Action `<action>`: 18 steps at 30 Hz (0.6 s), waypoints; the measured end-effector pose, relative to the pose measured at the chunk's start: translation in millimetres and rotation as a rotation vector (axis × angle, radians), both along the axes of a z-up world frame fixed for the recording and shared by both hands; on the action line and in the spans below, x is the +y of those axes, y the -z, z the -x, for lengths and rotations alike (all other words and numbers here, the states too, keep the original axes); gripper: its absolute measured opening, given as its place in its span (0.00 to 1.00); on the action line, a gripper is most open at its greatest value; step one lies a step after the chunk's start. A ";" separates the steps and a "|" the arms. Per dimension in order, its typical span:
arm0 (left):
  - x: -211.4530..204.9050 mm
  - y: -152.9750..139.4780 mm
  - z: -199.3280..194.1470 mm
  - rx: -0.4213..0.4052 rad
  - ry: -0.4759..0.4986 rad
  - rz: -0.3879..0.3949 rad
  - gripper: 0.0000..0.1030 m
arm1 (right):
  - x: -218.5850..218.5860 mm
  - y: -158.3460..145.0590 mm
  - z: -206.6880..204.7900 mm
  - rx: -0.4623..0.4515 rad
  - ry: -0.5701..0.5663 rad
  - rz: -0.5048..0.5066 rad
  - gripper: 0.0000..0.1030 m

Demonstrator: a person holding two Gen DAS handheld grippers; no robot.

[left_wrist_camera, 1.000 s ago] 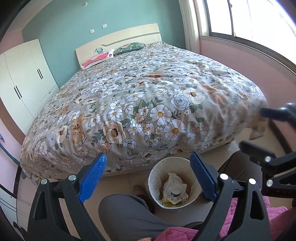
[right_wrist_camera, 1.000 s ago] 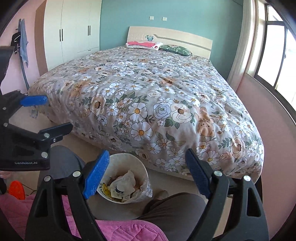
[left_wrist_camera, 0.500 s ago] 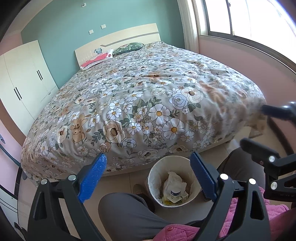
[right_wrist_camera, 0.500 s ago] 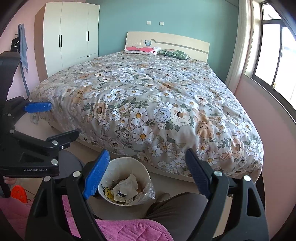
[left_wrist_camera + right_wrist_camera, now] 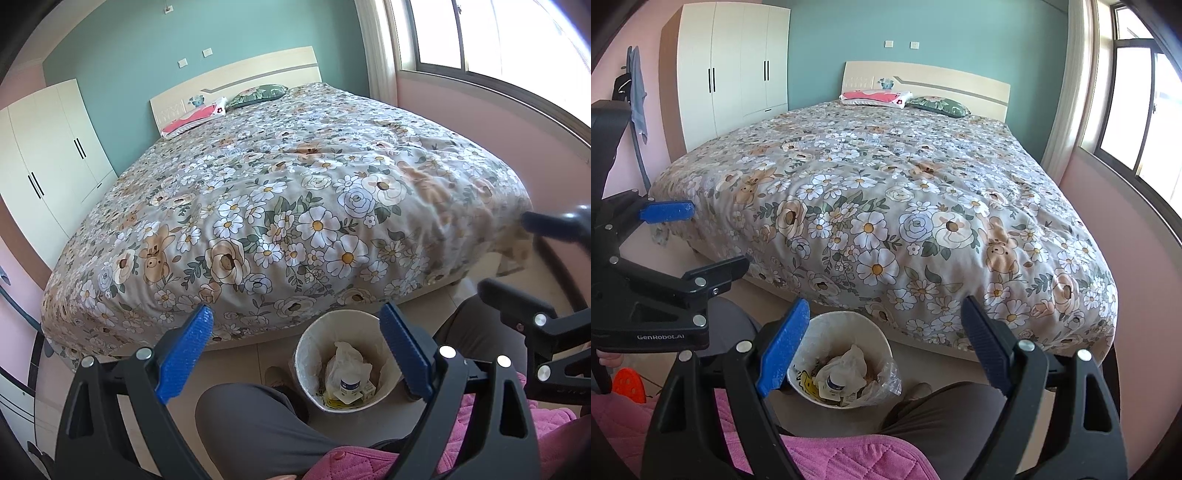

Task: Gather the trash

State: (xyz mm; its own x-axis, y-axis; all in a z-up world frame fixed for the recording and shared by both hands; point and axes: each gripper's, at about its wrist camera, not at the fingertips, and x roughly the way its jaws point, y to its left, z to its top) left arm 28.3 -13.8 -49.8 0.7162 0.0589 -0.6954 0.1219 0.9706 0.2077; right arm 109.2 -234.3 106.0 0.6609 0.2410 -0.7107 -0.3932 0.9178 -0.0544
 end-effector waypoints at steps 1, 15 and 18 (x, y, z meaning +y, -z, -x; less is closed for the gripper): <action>-0.1 -0.1 0.1 0.000 0.000 -0.001 0.90 | 0.3 0.3 -0.1 0.000 0.000 -0.001 0.80; 0.4 2.5 0.0 0.010 0.005 -0.002 0.90 | 2.1 2.7 -1.2 0.010 0.002 -0.001 0.80; -0.2 4.1 -0.4 0.017 0.018 -0.004 0.90 | 1.8 4.1 -1.5 0.014 0.001 -0.003 0.80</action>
State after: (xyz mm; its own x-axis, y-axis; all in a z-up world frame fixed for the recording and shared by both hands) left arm 28.7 -14.0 -53.9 0.7053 0.0489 -0.7072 0.1428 0.9674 0.2093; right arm 110.7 -232.6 101.9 0.6510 0.2421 -0.7195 -0.3927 0.9185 -0.0462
